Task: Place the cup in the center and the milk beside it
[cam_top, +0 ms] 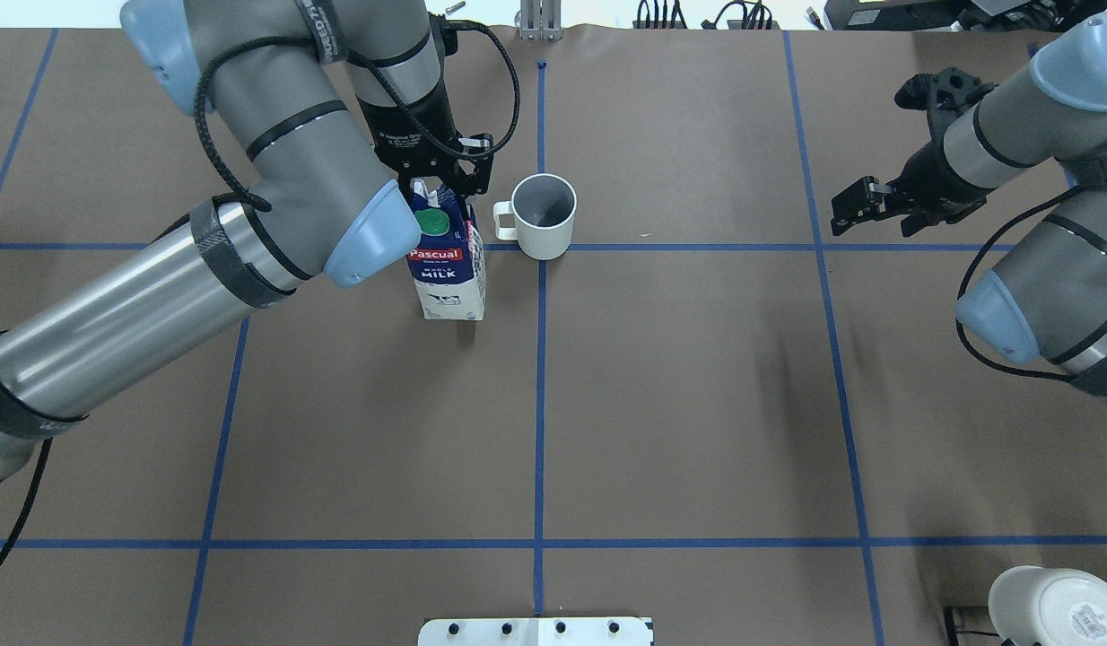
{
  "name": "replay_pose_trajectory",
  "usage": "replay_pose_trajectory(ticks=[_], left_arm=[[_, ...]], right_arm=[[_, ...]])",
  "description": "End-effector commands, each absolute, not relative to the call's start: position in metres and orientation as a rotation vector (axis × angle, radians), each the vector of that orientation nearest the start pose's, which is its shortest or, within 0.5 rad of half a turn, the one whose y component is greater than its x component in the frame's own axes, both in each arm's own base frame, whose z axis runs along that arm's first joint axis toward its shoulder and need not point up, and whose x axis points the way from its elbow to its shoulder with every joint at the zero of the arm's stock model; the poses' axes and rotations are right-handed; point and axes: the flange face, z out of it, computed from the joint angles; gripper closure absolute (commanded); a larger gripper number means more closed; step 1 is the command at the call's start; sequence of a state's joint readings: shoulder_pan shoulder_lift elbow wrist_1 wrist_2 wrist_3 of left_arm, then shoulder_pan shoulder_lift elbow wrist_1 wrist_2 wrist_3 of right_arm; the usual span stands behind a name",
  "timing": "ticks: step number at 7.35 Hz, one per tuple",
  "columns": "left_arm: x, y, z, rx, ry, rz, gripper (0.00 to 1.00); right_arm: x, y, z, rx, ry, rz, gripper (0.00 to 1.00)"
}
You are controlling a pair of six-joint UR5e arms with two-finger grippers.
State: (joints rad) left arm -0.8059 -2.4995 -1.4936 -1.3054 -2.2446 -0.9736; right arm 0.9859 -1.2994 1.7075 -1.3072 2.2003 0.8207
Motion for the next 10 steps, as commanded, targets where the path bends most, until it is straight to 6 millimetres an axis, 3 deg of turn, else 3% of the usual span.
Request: replay_pose_trajectory(ticks=[1, 3, 5, 6, 7, 9, 10], left_arm=[[0.461, -0.569, 0.131, -0.132, 0.859, 0.007, 0.38], [0.465, -0.566, 0.131, -0.126, 0.878, -0.001, 0.05], [0.459, -0.563, 0.13, -0.117, 0.883, -0.003, 0.02], [0.432, -0.565, 0.124, -0.089, 0.9, -0.023, 0.02], [0.383, -0.557, 0.142, -0.067, 0.907, -0.073, 0.02], [0.267, -0.55, 0.192, 0.043, 0.914, -0.121, 0.02], [0.225, -0.525, 0.244, 0.087, 0.88, -0.036, 0.02]], right_arm=[[-0.27, -0.543, 0.421, 0.102, -0.874, 0.013, 0.0], [-0.27, -0.543, 0.424, 0.102, -0.869, 0.014, 0.0], [-0.27, -0.543, 0.423, 0.103, -0.873, 0.01, 0.0], [-0.27, -0.543, 0.422, 0.103, -0.875, 0.009, 0.0], [-0.263, -0.546, 0.42, 0.108, -0.879, 0.019, 0.0], [-0.24, -0.548, 0.432, 0.111, -0.868, 0.046, 0.0], [-0.211, -0.547, 0.453, 0.127, -0.845, 0.032, 0.0]])
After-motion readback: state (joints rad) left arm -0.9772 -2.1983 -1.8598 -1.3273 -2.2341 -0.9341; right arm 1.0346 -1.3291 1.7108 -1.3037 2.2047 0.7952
